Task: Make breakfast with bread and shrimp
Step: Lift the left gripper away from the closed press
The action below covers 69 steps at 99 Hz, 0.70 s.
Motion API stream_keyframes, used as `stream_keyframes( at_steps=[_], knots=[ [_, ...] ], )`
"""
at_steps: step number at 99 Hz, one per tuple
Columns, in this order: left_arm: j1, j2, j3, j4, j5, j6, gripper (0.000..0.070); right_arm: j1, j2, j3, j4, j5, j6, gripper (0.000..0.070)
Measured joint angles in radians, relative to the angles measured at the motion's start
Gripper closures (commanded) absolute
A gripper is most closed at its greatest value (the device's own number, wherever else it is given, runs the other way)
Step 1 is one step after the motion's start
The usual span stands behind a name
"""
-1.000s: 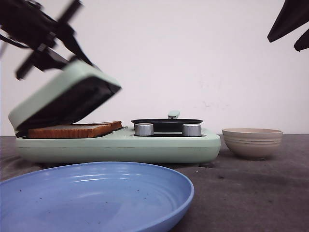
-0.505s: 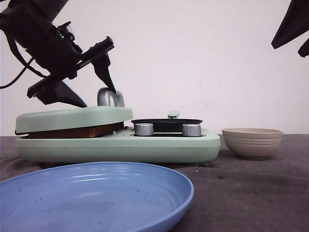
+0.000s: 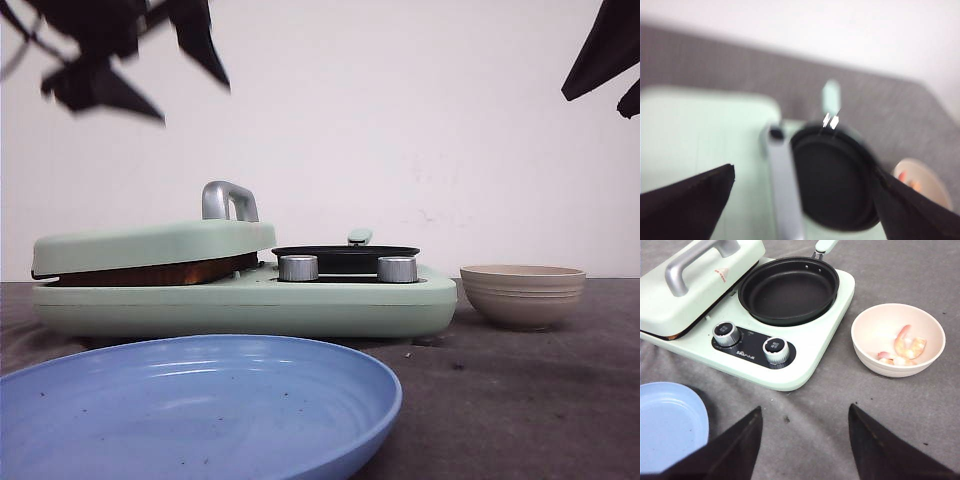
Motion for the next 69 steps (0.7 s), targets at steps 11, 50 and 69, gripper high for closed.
stream_keyframes(
  at_steps=[11,50,69],
  knots=[
    [0.000,-0.092,0.000,-0.002,-0.003,0.072,0.0197,0.000,0.000,0.000,0.005,0.000,0.000,0.0379],
    [0.044,-0.377,0.000,-0.186,-0.192,0.349,0.0197,-0.047,0.000,0.000,0.045,0.019,0.003,0.0379],
    [0.085,-0.451,0.000,-0.294,-0.232,0.389,0.0196,-0.135,0.019,0.001,0.092,-0.077,0.055,0.0379]
  ],
)
